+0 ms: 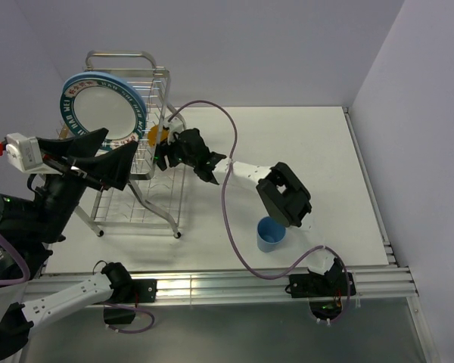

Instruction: Load the mixed dishes into the dish rack

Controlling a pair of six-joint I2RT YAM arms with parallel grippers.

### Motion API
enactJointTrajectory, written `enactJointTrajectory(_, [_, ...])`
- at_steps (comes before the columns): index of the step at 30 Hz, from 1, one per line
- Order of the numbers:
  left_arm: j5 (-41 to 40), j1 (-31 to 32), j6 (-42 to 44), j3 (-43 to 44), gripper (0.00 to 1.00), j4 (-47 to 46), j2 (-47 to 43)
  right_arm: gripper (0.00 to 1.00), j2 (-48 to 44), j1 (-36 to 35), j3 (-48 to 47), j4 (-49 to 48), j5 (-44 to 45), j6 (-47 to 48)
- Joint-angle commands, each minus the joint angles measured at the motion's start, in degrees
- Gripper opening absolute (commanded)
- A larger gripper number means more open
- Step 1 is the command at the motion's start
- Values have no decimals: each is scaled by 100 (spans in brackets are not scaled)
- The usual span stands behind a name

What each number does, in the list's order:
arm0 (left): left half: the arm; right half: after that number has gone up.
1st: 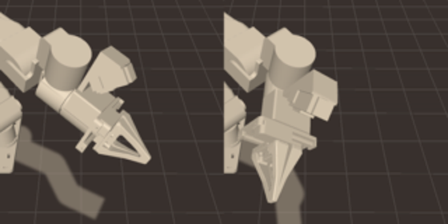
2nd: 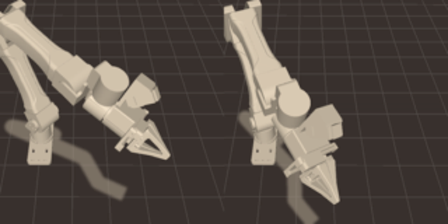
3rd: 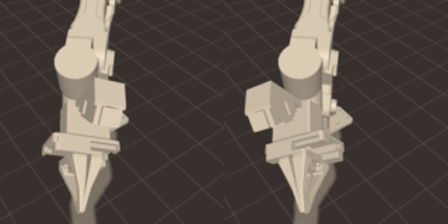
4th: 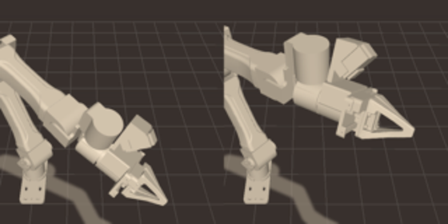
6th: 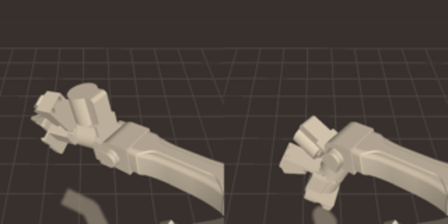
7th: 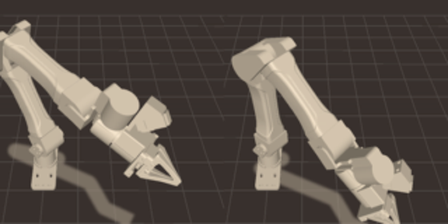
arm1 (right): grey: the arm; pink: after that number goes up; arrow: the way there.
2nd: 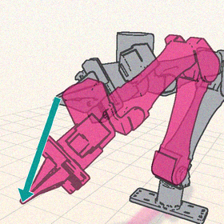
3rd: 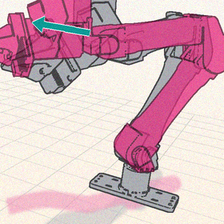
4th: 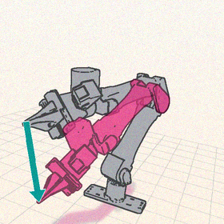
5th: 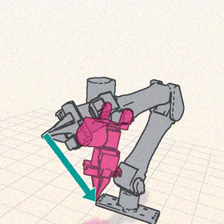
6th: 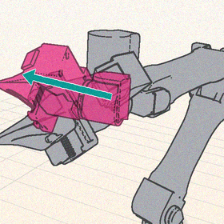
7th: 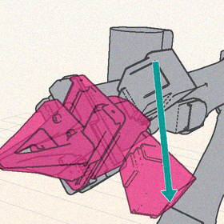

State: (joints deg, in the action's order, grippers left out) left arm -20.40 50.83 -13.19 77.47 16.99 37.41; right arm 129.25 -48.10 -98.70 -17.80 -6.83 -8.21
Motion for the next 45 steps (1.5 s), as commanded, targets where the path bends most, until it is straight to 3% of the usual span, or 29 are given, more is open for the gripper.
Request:
enactJointTrajectory(1, [28, 6, 80, -39, 99, -135, -102, 0, 38, -165, -484, -48, 348, 389])
enactJointTrajectory(4, [27, 15, 80, -57, 99, -117, -172, 7, 48, -200, -449, 14, 489, 478])
enactJointTrajectory(6, [45, 6, 71, -66, 99, -100, -190, 18, 48, -235, -396, 31, 639, 548])
enactJointTrajectory(7, [54, 15, 71, -57, 99, -91, -207, 30, 91, -244, -414, 75, 674, 635])
enactJointTrajectory(10, [54, 15, 45, -48, 99, -39, -234, 34, 109, -270, -484, 207, 805, 724])
enactJointTrajectory(13, [89, 15, 10, -57, 99, -29, -269, 46, 126, -288, -519, 286, 885, 724])
enactJointTrajectory(16, [98, 6, -25, -66, 99, -21, -304, 77, 92, -297, -476, 286, 938, 698])
enactJointTrajectory(19, [124, 6, -69, -31, 99, 6, -296, 87, -66, -323, -230, 85, 973, 637])
enactJointTrajectory(21, [159, 15, -96, -13, 99, 41, -296, 98, -154, -332, -2, -99, 973, 584])
enactJointTrajectory(38, [195, 6, -228, -74, 99, 102, -278, 100, -629, -323, 641, -654, 570, 487])
enactJointTrajectory(41, [195, 15, -228, -83, 99, 129, -260, 100, -647, -236, 554, -646, 403, 154])
enactJointTrajectory(45, [186, 15, -219, -136, 99, 68, -287, 100, -533, -60, -43, 37, 384, -1196])
